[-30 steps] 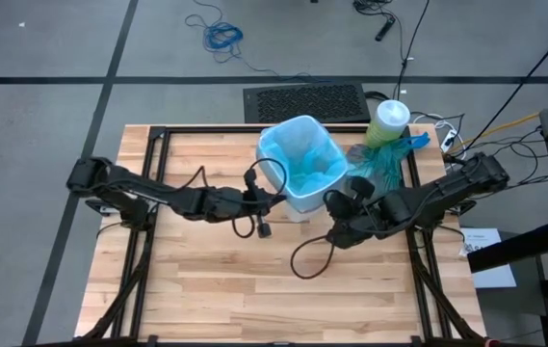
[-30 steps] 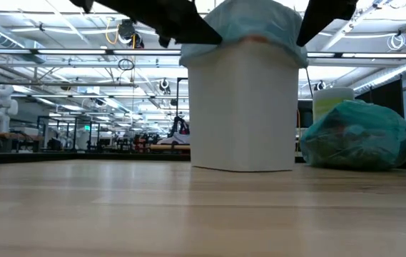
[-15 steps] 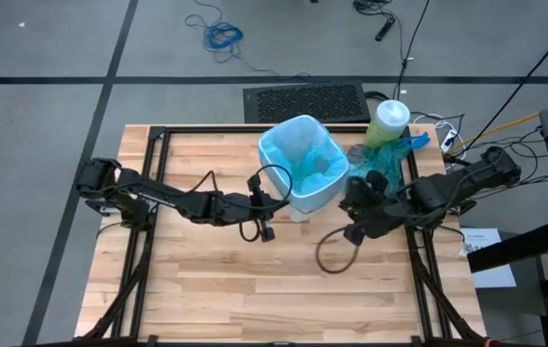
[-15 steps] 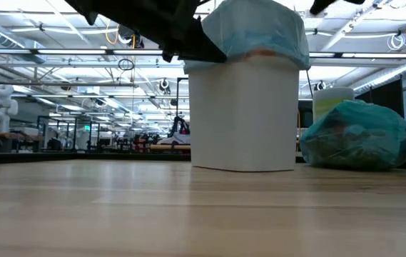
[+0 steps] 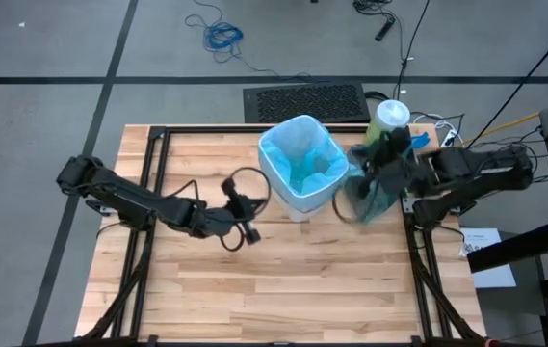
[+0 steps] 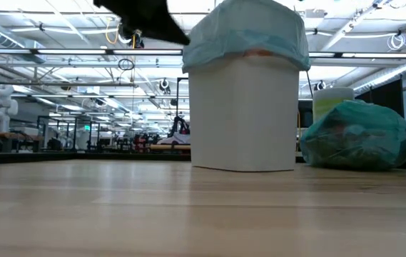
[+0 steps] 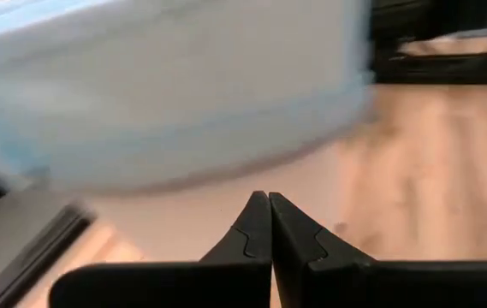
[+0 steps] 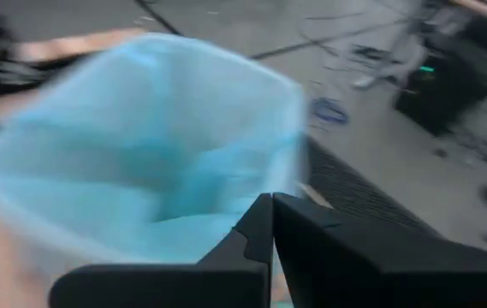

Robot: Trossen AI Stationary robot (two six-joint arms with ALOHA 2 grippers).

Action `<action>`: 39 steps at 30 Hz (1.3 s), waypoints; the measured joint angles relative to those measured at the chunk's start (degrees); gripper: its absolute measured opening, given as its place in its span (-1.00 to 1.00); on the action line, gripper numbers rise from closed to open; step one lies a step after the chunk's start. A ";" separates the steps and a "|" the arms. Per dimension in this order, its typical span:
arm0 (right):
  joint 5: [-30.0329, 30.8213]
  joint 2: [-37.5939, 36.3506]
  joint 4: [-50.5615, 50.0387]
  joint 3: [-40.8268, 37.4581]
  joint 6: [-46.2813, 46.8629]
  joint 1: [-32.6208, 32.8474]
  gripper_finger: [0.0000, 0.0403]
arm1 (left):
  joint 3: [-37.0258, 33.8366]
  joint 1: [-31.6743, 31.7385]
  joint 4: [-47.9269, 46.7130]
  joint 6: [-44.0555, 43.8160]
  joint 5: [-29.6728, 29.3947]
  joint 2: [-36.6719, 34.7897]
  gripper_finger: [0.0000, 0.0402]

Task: Place trash/remove bag and relplace
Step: Put the new blue trash bag inside the white trash bin

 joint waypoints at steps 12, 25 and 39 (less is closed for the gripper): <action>-17.26 1.20 1.22 0.02 -15.51 -29.08 -1.00 | -24.09 9.79 29.55 -1.77 7.03 -11.77 -1.00; -53.40 7.69 18.03 -7.98 -27.68 -54.30 -1.00 | -25.82 28.17 42.60 -1.05 29.35 -11.58 -1.00; -70.77 2.34 65.22 -41.71 -12.91 -51.70 -1.00 | -25.82 32.88 46.98 -1.56 33.99 -8.53 -1.00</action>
